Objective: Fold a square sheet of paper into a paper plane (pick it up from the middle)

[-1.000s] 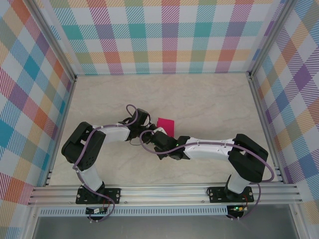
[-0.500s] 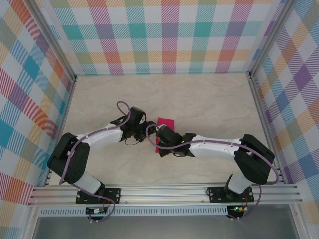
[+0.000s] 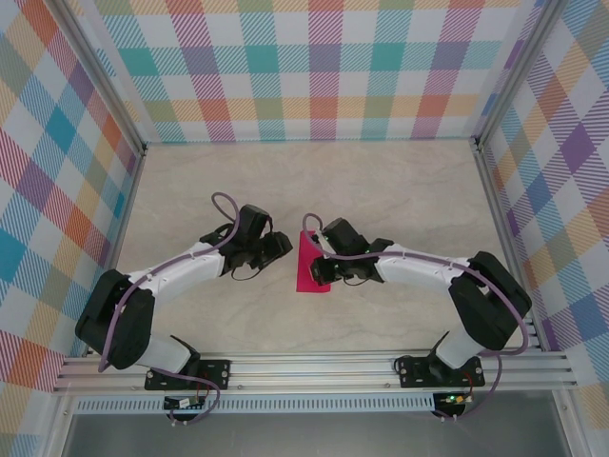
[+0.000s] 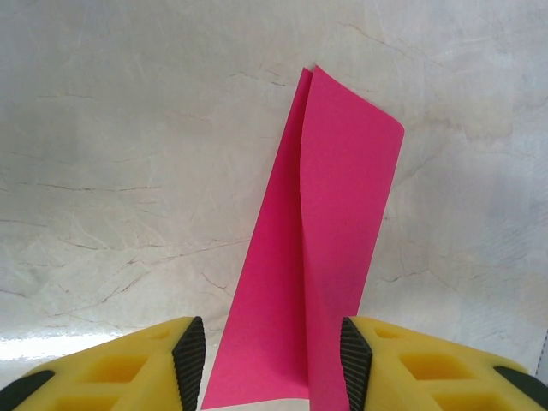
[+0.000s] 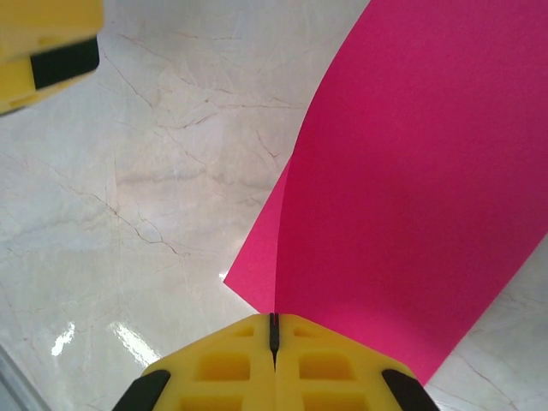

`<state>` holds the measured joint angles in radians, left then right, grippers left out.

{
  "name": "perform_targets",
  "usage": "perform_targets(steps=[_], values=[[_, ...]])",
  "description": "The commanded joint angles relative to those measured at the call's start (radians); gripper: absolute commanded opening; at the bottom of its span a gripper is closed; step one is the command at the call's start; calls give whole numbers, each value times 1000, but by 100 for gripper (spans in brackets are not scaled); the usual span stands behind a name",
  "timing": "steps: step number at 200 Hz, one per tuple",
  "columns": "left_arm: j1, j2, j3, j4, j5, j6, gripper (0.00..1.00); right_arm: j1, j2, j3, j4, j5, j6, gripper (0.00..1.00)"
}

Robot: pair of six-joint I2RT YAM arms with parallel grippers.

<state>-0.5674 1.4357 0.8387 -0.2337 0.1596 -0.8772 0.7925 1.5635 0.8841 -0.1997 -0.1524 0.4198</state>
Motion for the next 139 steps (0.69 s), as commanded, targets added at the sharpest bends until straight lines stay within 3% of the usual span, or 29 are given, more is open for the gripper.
perform_targets(steps=[1,42,139], values=[[-12,-23,-24,19,24,24,46,-46,26,-3,-6,-132,-46,3],[-19,-22,-28,42,55,53,44,-130,58,8,-45,-197,-89,5],[-37,15,-14,66,91,84,42,-163,158,107,-147,-118,-185,6]])
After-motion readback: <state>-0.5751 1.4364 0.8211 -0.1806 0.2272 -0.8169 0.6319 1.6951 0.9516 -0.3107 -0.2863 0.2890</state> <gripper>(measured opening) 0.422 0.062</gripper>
